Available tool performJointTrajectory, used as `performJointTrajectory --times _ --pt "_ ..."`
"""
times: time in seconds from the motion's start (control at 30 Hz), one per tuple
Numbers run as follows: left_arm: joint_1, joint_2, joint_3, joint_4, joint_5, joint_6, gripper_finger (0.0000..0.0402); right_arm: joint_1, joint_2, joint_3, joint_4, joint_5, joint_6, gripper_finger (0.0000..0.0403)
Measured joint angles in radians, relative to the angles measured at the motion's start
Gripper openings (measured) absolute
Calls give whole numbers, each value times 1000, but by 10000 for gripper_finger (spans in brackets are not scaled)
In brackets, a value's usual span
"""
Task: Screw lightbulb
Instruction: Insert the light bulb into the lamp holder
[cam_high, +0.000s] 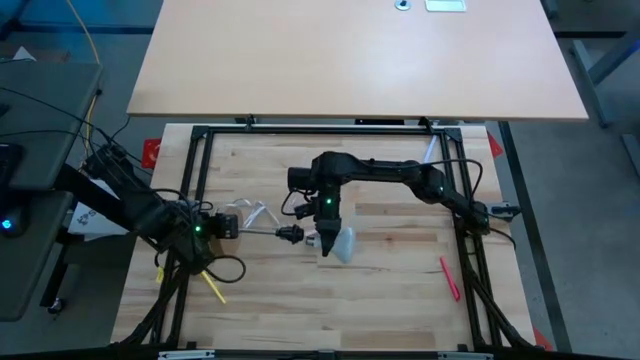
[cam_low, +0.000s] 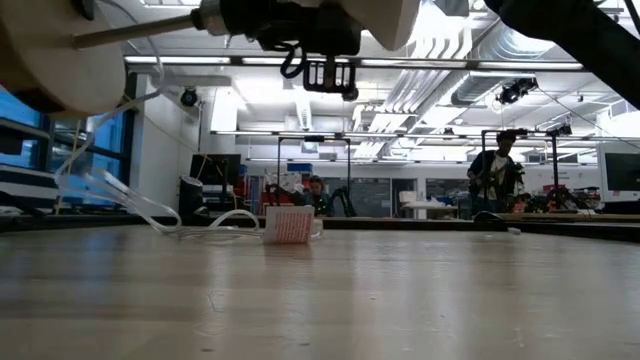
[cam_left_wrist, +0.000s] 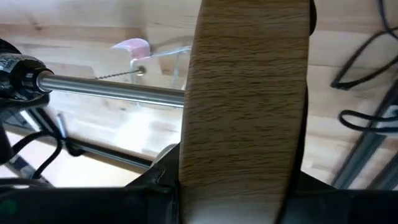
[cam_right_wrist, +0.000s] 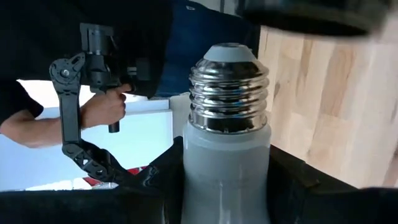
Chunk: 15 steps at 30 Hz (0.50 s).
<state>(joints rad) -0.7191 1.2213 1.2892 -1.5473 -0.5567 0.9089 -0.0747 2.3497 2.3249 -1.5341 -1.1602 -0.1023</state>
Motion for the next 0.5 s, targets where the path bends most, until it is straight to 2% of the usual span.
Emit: performJointTrajectory --times 0.13,0.27,0.33,0.4,0.5 --pt "1 0 0 3 16 -16 108 -1 0 0 13 61 20 154" --pt "-12 -3 0 -26 118 -163 108 -9 -4 18 -36 238 -32 154" --pt "-25 -7 0 -26 152 -186 108 -10 -24 30 -33 381 -26 154" --pt "-34 -7 0 -7 153 -186 108 -3 -54 27 -4 566 -6 154" --pt "-34 -7 0 -4 156 -220 108 38 -76 27 -4 926 -24 154"
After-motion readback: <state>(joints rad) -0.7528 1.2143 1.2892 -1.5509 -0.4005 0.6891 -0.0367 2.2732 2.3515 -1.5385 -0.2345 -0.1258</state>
